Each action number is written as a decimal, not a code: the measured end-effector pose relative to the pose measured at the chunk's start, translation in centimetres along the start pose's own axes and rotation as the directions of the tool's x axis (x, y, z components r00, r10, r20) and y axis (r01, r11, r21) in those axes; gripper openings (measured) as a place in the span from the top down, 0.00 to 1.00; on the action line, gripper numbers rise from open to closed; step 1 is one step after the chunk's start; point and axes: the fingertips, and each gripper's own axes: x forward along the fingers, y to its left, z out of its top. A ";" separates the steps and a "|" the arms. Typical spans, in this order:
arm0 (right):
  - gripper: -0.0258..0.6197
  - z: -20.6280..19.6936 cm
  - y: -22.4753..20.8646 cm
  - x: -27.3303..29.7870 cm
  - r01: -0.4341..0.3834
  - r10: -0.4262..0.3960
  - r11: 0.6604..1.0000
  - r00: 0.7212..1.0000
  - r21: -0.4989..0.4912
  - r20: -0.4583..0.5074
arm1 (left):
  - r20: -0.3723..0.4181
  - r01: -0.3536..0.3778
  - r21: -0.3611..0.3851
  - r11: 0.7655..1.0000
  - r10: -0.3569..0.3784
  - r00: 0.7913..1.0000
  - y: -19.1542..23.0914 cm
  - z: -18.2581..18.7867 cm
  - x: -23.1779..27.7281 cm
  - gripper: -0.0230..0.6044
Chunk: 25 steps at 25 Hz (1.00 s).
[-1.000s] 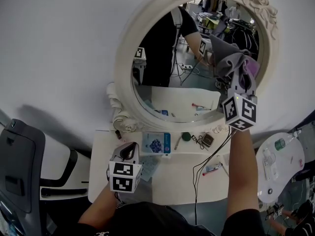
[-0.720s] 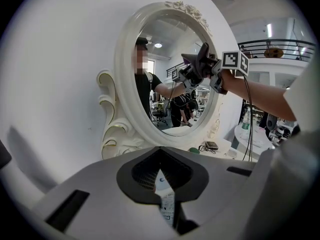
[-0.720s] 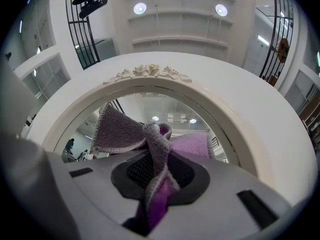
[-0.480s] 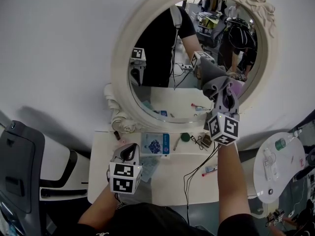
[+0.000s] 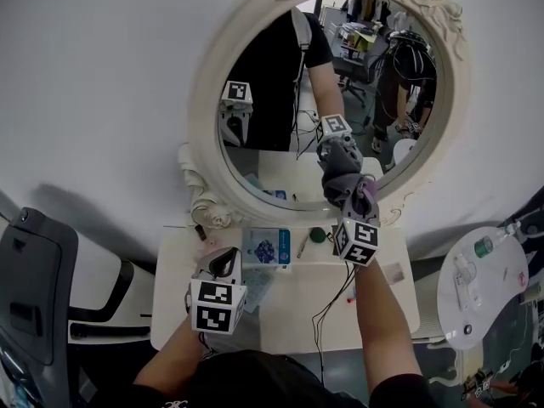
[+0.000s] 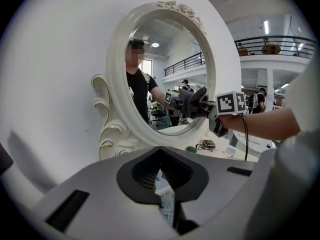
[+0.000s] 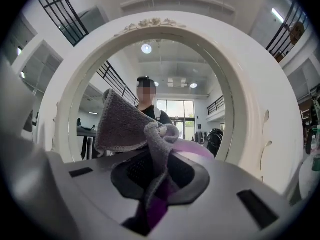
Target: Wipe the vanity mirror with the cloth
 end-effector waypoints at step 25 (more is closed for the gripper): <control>0.88 12.9 6.1 -2.2 -0.080 0.082 0.993 0.996 -0.085 0.019 | 0.058 -0.053 -0.001 0.999 0.053 0.997 -0.1 0.6 -4.1 0.97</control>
